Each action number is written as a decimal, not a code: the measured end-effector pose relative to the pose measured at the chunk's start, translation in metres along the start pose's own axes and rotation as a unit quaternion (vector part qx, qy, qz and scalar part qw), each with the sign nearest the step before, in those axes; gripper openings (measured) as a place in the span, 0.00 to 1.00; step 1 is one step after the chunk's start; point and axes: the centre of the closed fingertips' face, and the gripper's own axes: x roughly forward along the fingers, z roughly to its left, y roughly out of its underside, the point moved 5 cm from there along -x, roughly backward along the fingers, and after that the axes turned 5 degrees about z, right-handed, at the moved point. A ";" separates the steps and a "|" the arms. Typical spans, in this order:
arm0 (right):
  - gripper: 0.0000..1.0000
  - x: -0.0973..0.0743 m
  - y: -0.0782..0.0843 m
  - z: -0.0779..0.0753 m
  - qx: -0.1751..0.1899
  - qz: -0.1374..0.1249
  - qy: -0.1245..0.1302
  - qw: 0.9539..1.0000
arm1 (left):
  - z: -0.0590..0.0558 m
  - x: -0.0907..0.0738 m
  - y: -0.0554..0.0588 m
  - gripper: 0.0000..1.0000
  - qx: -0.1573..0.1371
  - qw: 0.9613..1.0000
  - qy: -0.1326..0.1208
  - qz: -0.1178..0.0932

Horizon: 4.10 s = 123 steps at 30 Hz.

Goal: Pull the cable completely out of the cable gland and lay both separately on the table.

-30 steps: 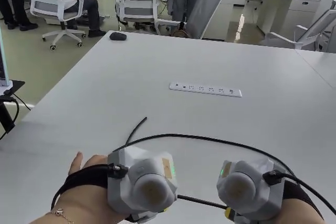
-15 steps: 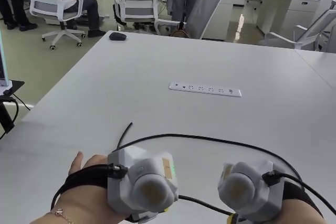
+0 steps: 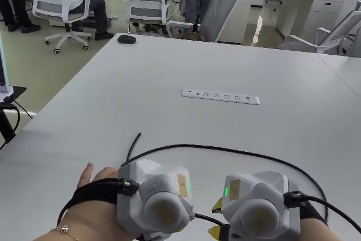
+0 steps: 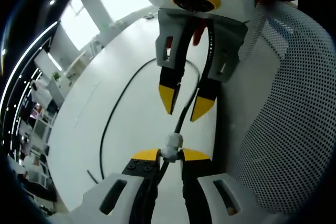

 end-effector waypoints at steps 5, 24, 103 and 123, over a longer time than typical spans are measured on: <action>0.04 -0.001 -0.003 0.000 0.010 -0.015 -0.010 1.000 | 0.001 0.000 0.000 0.16 -0.001 1.000 0.000 -0.002; 0.03 0.006 0.051 -0.010 0.083 0.124 0.005 0.989 | 0.006 0.000 0.003 0.16 -0.011 1.000 -0.006 0.002; 0.04 0.001 0.067 -0.015 0.148 0.145 0.013 0.978 | 0.006 -0.003 0.003 0.16 -0.016 1.000 -0.007 0.000; 0.23 -0.002 0.009 -0.007 0.066 -0.003 0.001 0.998 | 0.006 -0.003 0.002 0.16 -0.012 1.000 -0.010 -0.004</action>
